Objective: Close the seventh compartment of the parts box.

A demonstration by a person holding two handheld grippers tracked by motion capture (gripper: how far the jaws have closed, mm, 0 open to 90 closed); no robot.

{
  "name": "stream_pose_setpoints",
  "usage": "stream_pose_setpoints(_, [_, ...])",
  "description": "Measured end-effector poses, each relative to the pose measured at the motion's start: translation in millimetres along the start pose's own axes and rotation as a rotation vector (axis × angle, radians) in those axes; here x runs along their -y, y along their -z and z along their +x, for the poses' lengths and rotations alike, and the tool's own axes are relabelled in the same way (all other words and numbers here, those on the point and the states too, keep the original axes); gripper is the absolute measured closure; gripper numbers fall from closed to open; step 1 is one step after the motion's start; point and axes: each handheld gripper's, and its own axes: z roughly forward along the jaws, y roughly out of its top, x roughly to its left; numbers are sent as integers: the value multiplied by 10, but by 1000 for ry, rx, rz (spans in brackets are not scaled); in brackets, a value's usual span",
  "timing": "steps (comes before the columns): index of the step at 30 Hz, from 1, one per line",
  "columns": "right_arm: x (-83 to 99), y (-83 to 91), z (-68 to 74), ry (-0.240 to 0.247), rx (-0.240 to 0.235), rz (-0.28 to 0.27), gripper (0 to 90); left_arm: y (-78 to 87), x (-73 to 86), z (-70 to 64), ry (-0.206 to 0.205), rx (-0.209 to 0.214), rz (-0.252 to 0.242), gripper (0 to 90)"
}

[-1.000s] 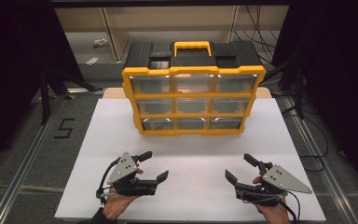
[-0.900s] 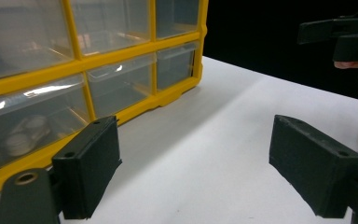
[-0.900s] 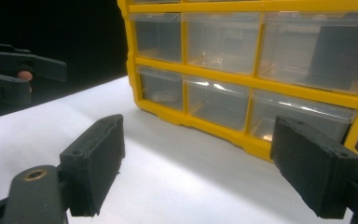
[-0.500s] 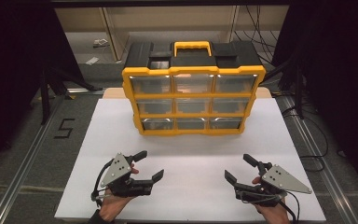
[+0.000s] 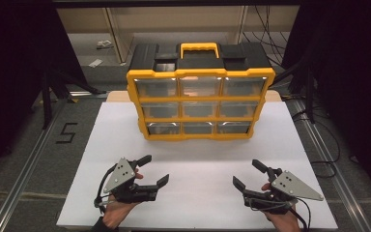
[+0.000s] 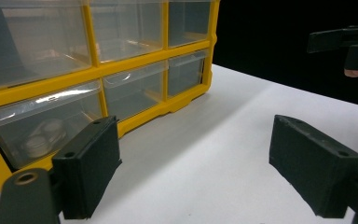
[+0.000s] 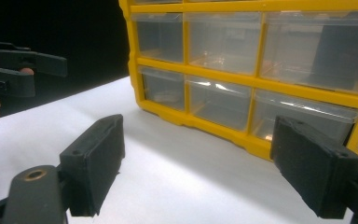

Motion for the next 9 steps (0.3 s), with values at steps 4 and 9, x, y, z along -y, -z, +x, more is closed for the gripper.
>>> stream_pose_setpoints(4, [2,-7,5,4,-4,0,187,-7,6,6,-19,-10,2,160])
stream_pose_setpoints(9, [2,-8,3,2,-3,-1,188,-1,10,23,-4,-10,0,160])
